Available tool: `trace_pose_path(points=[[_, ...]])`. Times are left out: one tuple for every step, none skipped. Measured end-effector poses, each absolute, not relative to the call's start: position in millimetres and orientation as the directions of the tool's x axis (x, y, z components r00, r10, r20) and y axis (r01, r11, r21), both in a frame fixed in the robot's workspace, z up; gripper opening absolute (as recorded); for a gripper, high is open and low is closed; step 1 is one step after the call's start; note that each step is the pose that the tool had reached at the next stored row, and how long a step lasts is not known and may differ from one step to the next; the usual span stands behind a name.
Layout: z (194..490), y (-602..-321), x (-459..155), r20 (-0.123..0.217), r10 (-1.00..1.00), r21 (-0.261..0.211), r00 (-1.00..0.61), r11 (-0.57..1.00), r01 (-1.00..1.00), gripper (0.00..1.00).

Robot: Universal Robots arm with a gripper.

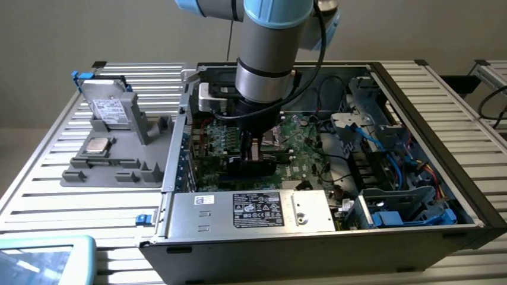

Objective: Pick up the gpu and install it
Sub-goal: 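Insert the gpu into the slot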

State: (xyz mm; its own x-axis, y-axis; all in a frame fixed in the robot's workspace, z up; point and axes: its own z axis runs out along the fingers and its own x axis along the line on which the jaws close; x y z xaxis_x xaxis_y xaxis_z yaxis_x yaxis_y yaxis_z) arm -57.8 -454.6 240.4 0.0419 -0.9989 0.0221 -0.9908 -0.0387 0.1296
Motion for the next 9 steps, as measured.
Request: trace_pose_path(points=[[240.4,-454.6,-57.9,0.022,-0.999,0.130,0.042,-0.039,-0.991,0.27],[240.4,-454.6,-57.9,0.022,-0.999,0.130,0.043,-0.040,-0.991,0.27],[240.4,-454.6,-57.9,0.022,-0.999,0.130,0.043,-0.040,-0.991,0.27],[240.4,-454.6,-58.0,0.022,-0.999,0.130,0.043,-0.040,-0.991,0.27],[240.4,-454.6,-58.0,0.022,-0.999,0.130,0.043,-0.040,-0.991,0.27],[240.4,-454.6,-58.0,0.022,-0.999,0.130,0.043,-0.040,-0.991,0.27],[240.4,-454.6,-58.0,0.022,-0.999,0.130,0.043,-0.040,-0.991,0.27],[240.4,-454.6,-58.0,0.022,-0.999,0.130,0.043,-0.040,-0.991,0.27],[240.4,-454.5,-58.1,0.022,-0.999,0.130,0.043,-0.040,-0.991,0.27]])
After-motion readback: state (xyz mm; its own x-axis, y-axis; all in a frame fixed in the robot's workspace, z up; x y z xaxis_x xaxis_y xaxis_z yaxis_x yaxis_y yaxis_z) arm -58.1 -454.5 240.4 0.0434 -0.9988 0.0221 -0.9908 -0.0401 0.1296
